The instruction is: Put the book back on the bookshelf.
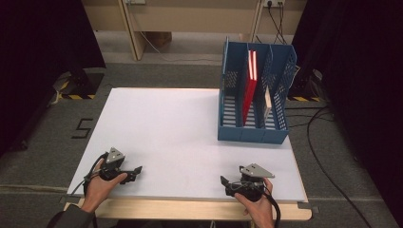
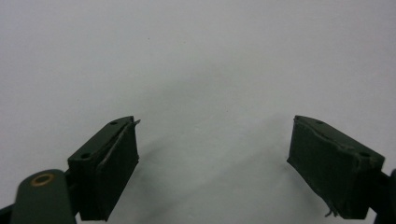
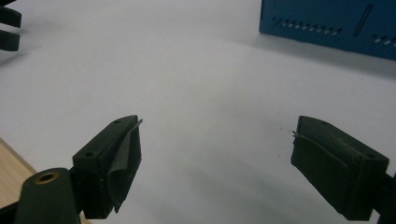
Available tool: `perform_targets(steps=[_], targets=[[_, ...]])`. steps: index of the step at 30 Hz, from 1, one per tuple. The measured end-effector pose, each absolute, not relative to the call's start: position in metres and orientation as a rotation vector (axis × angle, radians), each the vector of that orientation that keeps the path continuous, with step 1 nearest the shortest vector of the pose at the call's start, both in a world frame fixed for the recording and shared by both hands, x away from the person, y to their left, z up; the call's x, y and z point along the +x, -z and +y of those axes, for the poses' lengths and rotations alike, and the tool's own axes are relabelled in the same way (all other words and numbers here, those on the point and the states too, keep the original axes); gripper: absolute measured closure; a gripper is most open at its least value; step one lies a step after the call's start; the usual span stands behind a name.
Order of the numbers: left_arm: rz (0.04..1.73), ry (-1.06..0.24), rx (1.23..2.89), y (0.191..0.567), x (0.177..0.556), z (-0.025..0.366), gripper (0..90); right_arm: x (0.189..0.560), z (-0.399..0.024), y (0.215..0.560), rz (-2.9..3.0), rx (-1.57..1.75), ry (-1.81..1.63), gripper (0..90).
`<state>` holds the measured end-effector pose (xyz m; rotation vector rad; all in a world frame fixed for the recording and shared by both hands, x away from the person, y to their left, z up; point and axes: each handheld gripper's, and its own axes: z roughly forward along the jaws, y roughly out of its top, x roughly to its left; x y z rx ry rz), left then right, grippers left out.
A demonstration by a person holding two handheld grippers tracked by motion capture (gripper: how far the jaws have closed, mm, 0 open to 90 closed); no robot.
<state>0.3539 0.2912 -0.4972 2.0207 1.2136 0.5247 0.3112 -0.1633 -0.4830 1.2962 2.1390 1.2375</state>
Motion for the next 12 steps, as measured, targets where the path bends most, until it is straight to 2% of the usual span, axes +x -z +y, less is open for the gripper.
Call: perform_targets(steps=[12], targets=[[1.21,-0.528,2.023,0.4977,0.3547,0.2908,15.0,0.2997,-0.1674,0.4905,2.186,1.334,-1.173,16.1]])
